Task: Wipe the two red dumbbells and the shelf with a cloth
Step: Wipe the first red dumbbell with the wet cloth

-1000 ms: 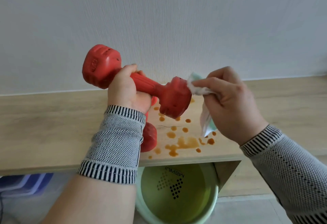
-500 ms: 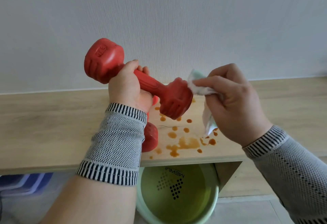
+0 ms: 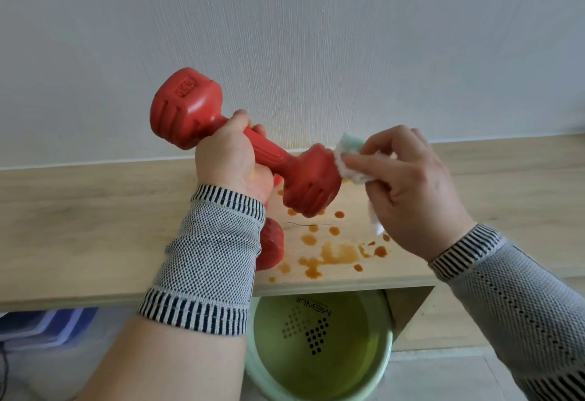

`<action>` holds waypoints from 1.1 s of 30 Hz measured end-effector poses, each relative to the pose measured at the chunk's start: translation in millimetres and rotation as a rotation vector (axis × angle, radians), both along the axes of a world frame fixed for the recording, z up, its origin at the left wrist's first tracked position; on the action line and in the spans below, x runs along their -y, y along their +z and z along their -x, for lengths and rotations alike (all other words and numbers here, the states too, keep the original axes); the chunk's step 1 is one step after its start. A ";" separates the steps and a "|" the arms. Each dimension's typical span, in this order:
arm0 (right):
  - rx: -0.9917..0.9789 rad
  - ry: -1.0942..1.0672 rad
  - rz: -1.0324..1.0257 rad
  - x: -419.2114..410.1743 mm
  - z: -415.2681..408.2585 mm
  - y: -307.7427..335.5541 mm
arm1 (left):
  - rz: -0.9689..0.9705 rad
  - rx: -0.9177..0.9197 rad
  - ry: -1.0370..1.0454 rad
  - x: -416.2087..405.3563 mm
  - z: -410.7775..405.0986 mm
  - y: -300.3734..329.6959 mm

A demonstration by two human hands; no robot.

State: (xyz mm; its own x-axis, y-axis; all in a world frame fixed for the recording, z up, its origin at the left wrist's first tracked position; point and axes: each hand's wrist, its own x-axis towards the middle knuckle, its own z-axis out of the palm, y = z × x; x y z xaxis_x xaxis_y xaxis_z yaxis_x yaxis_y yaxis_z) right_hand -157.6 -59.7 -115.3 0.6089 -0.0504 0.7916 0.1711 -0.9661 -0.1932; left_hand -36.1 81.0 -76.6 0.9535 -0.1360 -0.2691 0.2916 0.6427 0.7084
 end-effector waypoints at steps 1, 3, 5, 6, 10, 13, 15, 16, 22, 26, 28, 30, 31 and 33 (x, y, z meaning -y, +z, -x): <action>-0.001 0.021 0.019 -0.2 1.0 1.9 | -0.003 0.009 -0.011 0.6 -0.3 0.5; -0.040 0.103 0.089 -7.1 2.8 2.7 | 0.006 0.015 -0.023 1.1 -1.1 0.6; -0.098 0.138 0.046 -9.9 4.2 3.1 | 0.033 0.016 -0.006 1.9 -1.7 -0.5; -0.121 0.126 -0.063 -8.6 5.3 6.9 | 0.035 0.018 0.006 1.8 -1.8 -1.2; -0.178 0.112 -0.784 7.7 14.5 24.1 | 0.027 0.010 0.011 -3.5 -2.7 -1.1; -0.286 0.359 -1.387 15.9 16.3 24.8 | 0.012 0.017 -0.003 -8.3 -10.8 -2.3; -0.348 0.452 -1.640 18.8 13.9 23.1 | -0.054 0.043 -0.027 -9.7 -17.2 -5.0; -0.381 0.492 -1.716 19.2 13.1 23.8 | -0.075 0.050 -0.035 -9.7 -18.4 -6.3; -0.614 0.623 -1.810 19.4 14.3 31.6 | 0.080 0.086 -0.041 -1.3 -10.6 -7.5; -0.608 0.496 -1.736 16.0 13.6 30.9 | 0.114 0.114 -0.083 2.0 -12.2 -12.6; -0.495 0.427 -1.663 12.9 14.1 29.1 | 0.094 0.100 -0.114 3.1 -11.0 -14.1; -0.351 0.314 -1.372 7.0 13.8 25.8 | 0.095 0.077 -0.133 4.4 -11.1 -14.9; -0.281 0.216 -1.131 3.1 13.0 24.8 | 0.096 0.070 -0.133 5.4 -10.8 -14.7; -0.179 0.107 -0.659 -4.0 9.8 21.5 | 0.094 0.076 -0.118 8.3 -10.9 -15.0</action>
State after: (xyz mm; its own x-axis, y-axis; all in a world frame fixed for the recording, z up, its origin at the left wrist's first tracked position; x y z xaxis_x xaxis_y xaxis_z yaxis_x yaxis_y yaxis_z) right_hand -167.4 -55.7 -93.8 0.7559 -0.4186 0.5033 0.1701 -0.6168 -0.7685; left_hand -25.3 72.7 -91.6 0.9465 -0.2693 -0.1778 0.3169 0.6717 0.6696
